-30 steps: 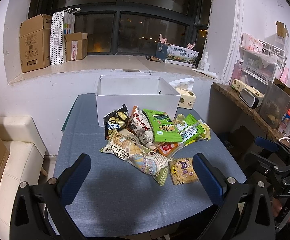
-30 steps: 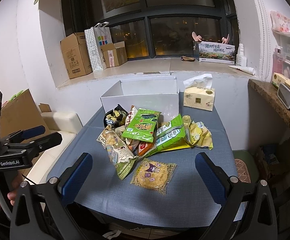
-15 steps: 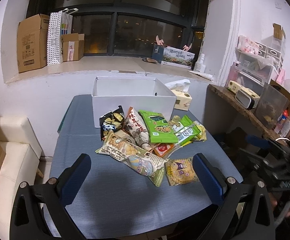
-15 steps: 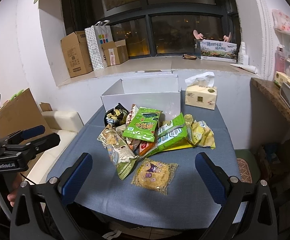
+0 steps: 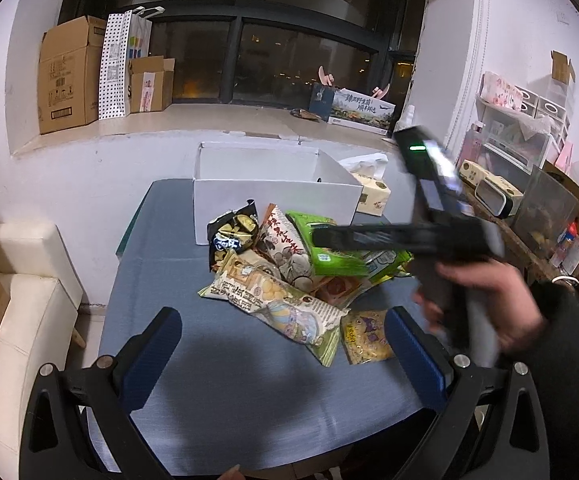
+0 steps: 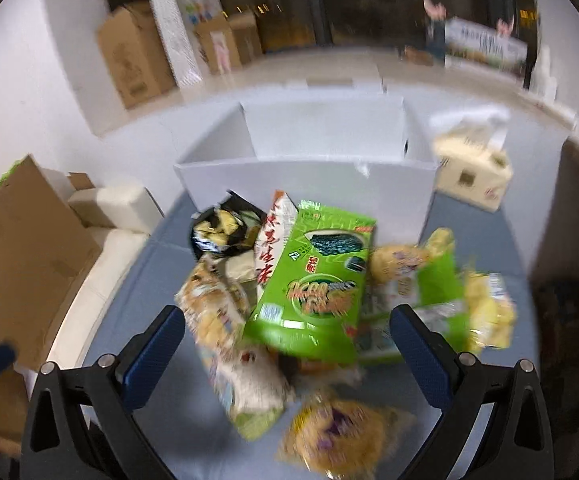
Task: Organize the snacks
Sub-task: 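Grasp the green seaweed packet with the right gripper and lift it, then grasp a green snack packet with the left gripper while the right gripper holds the seaweed packet, then lower both packets into the white box and open both grippers, then grasp the yellow chip bag with the right gripper and lift it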
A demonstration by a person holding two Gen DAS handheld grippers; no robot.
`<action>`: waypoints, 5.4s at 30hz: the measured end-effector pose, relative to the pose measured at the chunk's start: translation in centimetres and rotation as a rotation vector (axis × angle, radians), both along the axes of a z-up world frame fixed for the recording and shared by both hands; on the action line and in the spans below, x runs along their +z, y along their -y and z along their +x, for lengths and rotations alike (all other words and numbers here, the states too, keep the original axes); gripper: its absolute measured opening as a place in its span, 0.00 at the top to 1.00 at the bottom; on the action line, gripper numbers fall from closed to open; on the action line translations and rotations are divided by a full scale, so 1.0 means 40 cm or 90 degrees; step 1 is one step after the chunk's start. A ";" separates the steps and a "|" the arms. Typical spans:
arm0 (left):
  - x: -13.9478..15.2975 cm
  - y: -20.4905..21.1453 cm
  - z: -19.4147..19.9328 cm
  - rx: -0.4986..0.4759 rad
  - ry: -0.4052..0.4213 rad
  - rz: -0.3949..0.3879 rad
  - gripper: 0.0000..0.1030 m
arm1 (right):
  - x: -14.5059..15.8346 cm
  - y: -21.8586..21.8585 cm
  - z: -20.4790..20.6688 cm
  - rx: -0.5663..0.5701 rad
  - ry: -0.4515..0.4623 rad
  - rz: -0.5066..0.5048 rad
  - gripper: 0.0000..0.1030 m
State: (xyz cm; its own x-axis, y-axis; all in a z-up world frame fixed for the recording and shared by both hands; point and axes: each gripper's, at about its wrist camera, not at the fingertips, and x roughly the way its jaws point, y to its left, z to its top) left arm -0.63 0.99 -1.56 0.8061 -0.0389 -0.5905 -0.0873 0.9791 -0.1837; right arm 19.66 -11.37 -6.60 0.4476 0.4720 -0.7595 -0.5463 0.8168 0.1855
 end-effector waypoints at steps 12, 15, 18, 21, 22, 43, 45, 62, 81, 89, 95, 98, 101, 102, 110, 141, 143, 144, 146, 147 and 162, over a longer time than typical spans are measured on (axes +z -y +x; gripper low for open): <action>-0.047 -0.041 0.006 0.012 -0.026 -0.020 0.00 | -0.136 -0.073 0.140 -0.046 -0.100 -0.064 0.29; -0.050 -0.033 0.011 0.008 -0.026 -0.014 0.00 | -0.124 -0.055 0.129 -0.044 -0.101 -0.043 0.29; -0.053 -0.023 0.016 -0.004 -0.022 -0.002 0.00 | -0.097 -0.024 0.119 -0.042 -0.086 -0.014 0.29; -0.056 -0.013 0.033 -0.021 -0.019 0.010 0.00 | -0.051 0.022 0.083 -0.038 -0.063 0.015 0.29; -0.056 -0.011 0.038 -0.028 -0.016 0.013 0.00 | -0.033 0.041 0.065 -0.036 -0.047 0.021 0.29; -0.147 0.333 0.475 -0.384 -0.083 0.225 0.00 | 0.084 0.505 -0.263 -0.153 0.094 0.114 0.29; -0.162 0.339 0.521 -0.397 -0.105 0.210 0.00 | 0.078 0.516 -0.264 -0.152 0.091 0.119 0.29; -0.194 0.340 0.609 -0.432 -0.134 0.182 0.30 | 0.025 0.545 -0.256 -0.148 0.059 0.132 0.29; 0.161 0.080 0.414 -0.209 0.138 -0.017 0.32 | 0.039 0.442 -0.154 -0.112 0.066 0.131 0.29; 0.177 -0.109 0.574 -0.054 0.126 -0.024 0.32 | 0.115 0.244 0.074 -0.060 0.098 0.138 0.29; 0.115 -0.178 0.709 -0.029 0.075 -0.009 0.31 | 0.151 0.086 0.283 -0.040 0.103 0.127 0.29; 0.090 -0.209 0.746 -0.005 0.067 0.010 0.28 | 0.142 0.021 0.380 -0.044 0.098 0.096 0.29; 0.059 -0.233 0.786 -0.014 0.018 -0.013 0.03 | 0.120 -0.023 0.436 -0.050 0.082 0.075 0.22; 0.049 -0.240 0.790 -0.004 0.012 -0.010 0.00 | 0.114 -0.032 0.450 -0.052 0.072 0.079 0.10; 0.022 -0.273 0.727 0.019 0.015 -0.036 0.00 | 0.096 0.001 0.450 -0.066 0.074 0.126 0.00; -0.029 0.064 0.109 -0.123 0.036 -0.022 0.00 | -0.043 0.443 -0.168 -0.146 0.129 0.114 0.00; -0.032 0.068 0.096 -0.122 0.036 -0.022 0.00 | -0.058 0.466 -0.168 -0.152 0.124 0.114 0.00; -0.033 0.069 0.092 -0.123 0.034 -0.025 0.00 | -0.064 0.475 -0.168 -0.155 0.122 0.114 0.00; -0.033 0.070 0.085 -0.122 0.035 -0.032 0.00 | -0.080 0.489 -0.159 -0.167 0.122 0.100 0.00; -0.034 0.071 0.082 -0.122 0.035 -0.032 0.00 | -0.087 0.493 -0.153 -0.170 0.120 0.091 0.00; -0.054 0.057 0.074 -0.109 0.024 -0.036 0.00 | -0.159 0.412 0.070 -0.140 0.043 0.086 0.00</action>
